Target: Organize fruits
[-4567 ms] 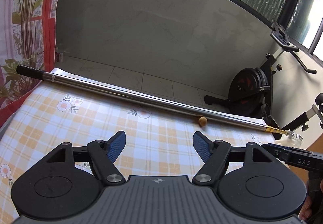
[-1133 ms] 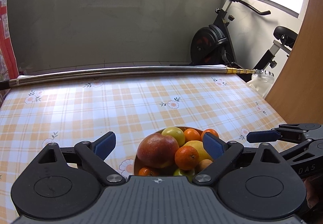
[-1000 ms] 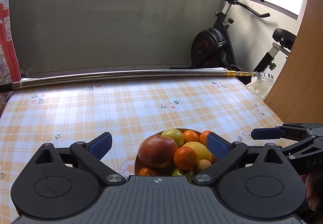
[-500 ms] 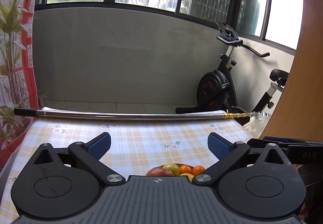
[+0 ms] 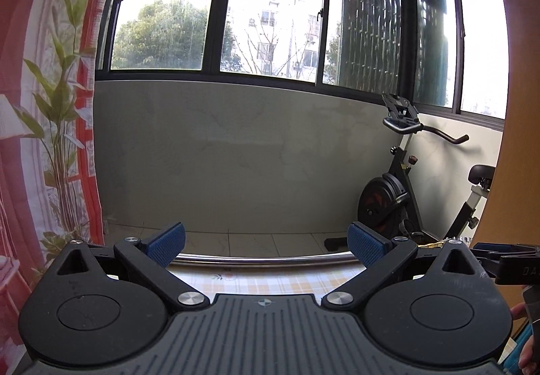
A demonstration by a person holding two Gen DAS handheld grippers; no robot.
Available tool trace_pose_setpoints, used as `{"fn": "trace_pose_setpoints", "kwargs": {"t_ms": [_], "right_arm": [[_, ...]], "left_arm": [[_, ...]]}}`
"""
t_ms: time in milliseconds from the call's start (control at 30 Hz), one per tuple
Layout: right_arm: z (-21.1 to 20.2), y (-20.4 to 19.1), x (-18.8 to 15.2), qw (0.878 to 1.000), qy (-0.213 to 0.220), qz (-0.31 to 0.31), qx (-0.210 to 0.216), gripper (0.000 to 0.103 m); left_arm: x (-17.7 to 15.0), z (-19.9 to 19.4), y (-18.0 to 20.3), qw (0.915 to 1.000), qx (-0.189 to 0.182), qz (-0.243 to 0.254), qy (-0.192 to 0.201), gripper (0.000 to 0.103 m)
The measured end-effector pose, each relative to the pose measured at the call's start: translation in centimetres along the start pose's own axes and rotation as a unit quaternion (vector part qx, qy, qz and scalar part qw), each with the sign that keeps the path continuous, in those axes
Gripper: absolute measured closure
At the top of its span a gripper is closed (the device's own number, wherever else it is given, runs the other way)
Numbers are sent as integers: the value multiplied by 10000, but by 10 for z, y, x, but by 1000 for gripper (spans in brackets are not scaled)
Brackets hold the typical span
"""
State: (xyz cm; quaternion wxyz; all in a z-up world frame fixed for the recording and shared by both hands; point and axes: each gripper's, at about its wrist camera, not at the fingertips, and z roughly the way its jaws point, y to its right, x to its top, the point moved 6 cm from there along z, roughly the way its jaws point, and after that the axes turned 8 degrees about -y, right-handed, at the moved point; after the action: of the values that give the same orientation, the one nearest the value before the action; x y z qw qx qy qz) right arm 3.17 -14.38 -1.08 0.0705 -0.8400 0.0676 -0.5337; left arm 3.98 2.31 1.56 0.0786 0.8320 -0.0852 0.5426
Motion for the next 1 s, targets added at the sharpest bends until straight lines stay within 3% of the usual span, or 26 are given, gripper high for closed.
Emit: {"fn": "trace_pose_setpoints", "kwargs": {"t_ms": [400, 800, 1000], "right_arm": [[-15, -14, 16, 9995, 169, -173, -209, 0], [-18, -14, 16, 9993, 188, -239, -217, 0], [-18, -13, 16, 9993, 170, -206, -252, 0]], "left_arm": [[7, -20, 5, 9988, 359, 220, 249, 0], [8, -24, 8, 9978, 511, 323, 273, 0], [6, -21, 3, 9989, 393, 198, 171, 0]]}}
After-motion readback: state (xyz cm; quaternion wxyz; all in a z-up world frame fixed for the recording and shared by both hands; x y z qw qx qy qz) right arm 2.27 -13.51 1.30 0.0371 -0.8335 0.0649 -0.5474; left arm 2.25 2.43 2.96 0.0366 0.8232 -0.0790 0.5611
